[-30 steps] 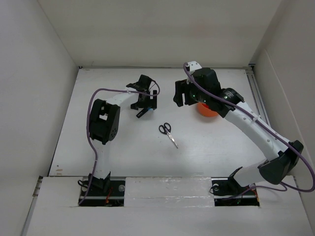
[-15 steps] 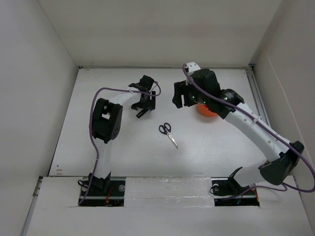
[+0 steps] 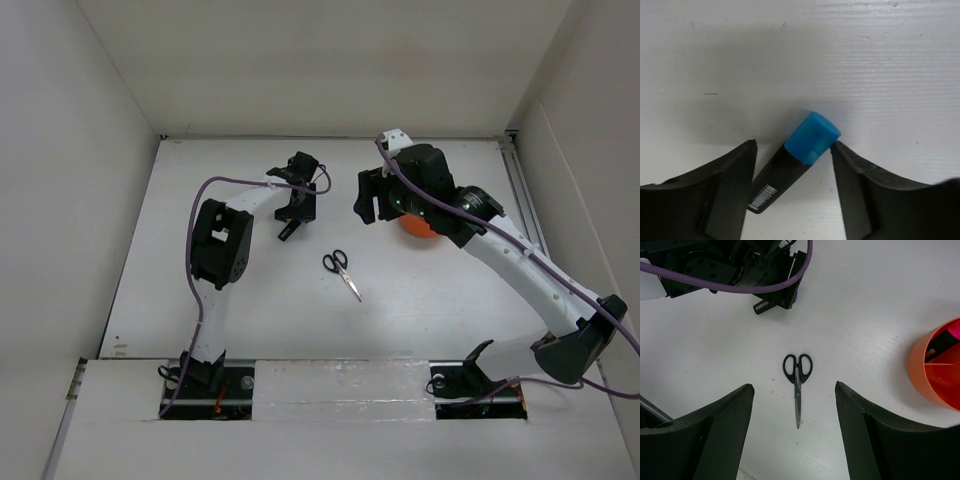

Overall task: Sort the stationery into containers
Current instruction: Pick up the pen from the center of the board.

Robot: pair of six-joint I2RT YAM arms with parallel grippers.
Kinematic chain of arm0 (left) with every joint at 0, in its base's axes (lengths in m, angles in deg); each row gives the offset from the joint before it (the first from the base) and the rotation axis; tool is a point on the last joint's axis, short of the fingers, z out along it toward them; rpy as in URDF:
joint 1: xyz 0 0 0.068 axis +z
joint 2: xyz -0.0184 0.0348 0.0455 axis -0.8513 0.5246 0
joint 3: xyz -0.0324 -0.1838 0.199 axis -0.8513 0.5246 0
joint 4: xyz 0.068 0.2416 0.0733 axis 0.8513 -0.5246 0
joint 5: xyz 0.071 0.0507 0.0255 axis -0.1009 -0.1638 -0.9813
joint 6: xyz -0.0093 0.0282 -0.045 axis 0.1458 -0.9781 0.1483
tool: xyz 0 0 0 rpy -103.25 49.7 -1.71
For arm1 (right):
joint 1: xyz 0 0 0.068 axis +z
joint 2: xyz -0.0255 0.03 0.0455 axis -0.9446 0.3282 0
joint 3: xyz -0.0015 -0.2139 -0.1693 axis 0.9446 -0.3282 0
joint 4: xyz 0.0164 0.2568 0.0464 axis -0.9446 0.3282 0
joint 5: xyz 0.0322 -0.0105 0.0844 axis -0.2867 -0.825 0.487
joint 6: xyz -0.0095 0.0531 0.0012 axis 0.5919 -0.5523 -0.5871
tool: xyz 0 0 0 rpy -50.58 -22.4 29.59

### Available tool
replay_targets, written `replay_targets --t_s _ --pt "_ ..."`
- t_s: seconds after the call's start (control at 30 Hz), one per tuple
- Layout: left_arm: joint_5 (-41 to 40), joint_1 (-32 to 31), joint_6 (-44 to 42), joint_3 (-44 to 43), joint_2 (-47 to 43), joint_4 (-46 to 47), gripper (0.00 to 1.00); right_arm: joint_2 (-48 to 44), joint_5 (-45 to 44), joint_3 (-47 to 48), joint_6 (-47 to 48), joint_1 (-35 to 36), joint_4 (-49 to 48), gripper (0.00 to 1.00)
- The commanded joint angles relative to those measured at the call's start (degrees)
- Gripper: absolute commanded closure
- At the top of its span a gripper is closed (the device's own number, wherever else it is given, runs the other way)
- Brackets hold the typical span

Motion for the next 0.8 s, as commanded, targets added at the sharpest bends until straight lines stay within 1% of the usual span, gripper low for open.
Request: replay_targets --t_s 0.0,0.07,0.1,0.13,0.17,0.2,0.27,0.3,0.37,0.4,0.5,0.6,0.63,0.67,0.77 --pt "-1.6 -0.48 -0.02 -0.32 2.47 -3.18 0.48 -2.3 -0.75 0.18 0.52 0.61 -0.49 0.28" --pt "-1.08 -0.48 -0.02 0.21 2.47 -3.18 0.51 -2.83 -0.76 0.18 0.52 0.61 -0.49 0.29" --pt "-1.07 -0.48 -0.02 0.21 2.47 -3.18 0.51 -3.35 -0.76 0.18 0.52 0.61 -0.49 0.29" --pt "-1.07 -0.48 -0.02 0.21 2.47 -3.18 0.55 -3.35 -0.76 0.18 0.52 0.61 -0.49 0.29" --pt "-1.07 -0.48 0.5 0.99 2.47 -3.18 0.66 -3.35 -0.76 0.18 0.52 0.61 -0.49 0.29" --pt "-1.07 -0.48 0.5 1.79 2.47 -3.18 0.7 -3.35 -0.76 0.18 0.52 0.61 -0.49 0.29" --pt "-1.07 -0.48 1.11 3.02 1.85 -3.18 0.75 -3.35 -0.76 0.79 0.52 0.61 -0.49 0.29" --pt "-1.07 -0.48 1.12 3.02 1.85 -3.18 0.85 -3.35 -0.76 0.79 0.52 0.61 -0.49 0.29" --pt "-1.07 -0.48 1.73 3.64 1.85 -3.18 0.98 -3.35 -0.76 0.79 0.52 1.14 -0.49 0.29" --pt "-1.07 -0.48 1.74 4.25 1.85 -3.18 1.0 -3.35 -0.76 0.79 0.52 1.14 -0.49 0.29" --pt "-3.0 -0.48 3.05 4.25 1.85 -3.18 1.0 -2.83 -0.23 0.27 0.52 1.14 -1.1 0.29" --pt "-6.43 0.92 5.77 3.73 1.16 -5.37 1.0 -2.21 2.57 -0.79 -0.01 0.44 -2.51 0.29" --pt "-7.04 1.97 6.47 3.03 -0.16 -6.24 1.0 -2.21 4.15 -0.79 -1.49 -0.08 -3.47 0.29" --pt "-7.05 2.59 7.09 2.5 -1.3 -6.25 1.0 -2.21 8.78 -1.57 -1.51 -0.79 -5.39 0.29" --pt "-4.77 3.39 7.8 0.49 -7.27 -5.73 1.0 -2.73 16.88 -5.17 -2.99 -4.04 -10.92 0.29"
